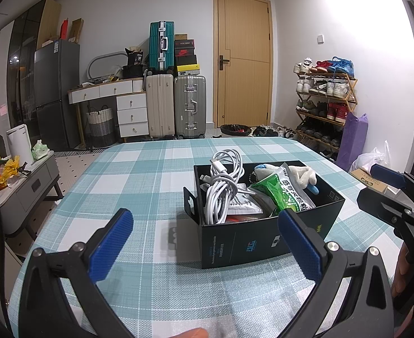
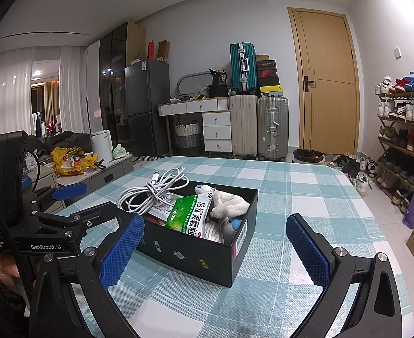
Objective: Organize soft objects
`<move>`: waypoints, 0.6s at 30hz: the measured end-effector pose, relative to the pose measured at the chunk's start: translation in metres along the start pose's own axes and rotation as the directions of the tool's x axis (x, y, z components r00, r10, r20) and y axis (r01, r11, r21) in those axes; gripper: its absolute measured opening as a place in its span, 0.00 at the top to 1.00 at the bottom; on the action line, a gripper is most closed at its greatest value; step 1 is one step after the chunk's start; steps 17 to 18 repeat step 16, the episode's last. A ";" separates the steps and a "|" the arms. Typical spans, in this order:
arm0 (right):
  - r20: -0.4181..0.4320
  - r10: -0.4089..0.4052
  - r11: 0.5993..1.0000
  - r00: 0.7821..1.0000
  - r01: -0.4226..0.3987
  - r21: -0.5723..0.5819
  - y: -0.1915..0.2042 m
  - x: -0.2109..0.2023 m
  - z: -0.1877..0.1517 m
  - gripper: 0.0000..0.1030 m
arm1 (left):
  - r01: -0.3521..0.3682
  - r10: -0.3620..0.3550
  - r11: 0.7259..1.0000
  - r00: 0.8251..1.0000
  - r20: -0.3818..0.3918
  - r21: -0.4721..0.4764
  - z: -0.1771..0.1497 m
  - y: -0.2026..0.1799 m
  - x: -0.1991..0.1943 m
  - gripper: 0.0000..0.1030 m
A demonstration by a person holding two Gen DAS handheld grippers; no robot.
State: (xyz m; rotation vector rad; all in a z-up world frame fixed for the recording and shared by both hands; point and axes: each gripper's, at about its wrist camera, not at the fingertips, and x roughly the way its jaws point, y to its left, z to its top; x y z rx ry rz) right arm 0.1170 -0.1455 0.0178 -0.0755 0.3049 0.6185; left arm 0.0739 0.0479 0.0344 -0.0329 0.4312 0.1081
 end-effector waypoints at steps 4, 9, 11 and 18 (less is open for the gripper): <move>-0.001 -0.001 1.000 1.000 0.001 0.002 0.000 0.000 0.000 0.00 | 0.000 0.000 1.000 1.000 0.000 0.000 0.000 0.000 0.000 0.00; 0.000 0.000 1.000 1.000 0.000 0.001 0.000 0.000 0.000 0.00 | 0.000 0.000 1.000 1.000 0.001 0.000 0.000 0.000 0.000 0.00; -0.001 0.000 1.000 1.000 0.000 0.000 0.000 0.000 0.000 0.00 | 0.001 -0.001 1.000 1.000 0.001 0.000 0.000 0.000 0.000 0.00; -0.001 -0.001 1.000 1.000 0.001 0.002 0.000 0.000 0.000 0.00 | 0.000 0.000 1.000 1.000 0.006 0.003 0.002 0.001 -0.001 0.00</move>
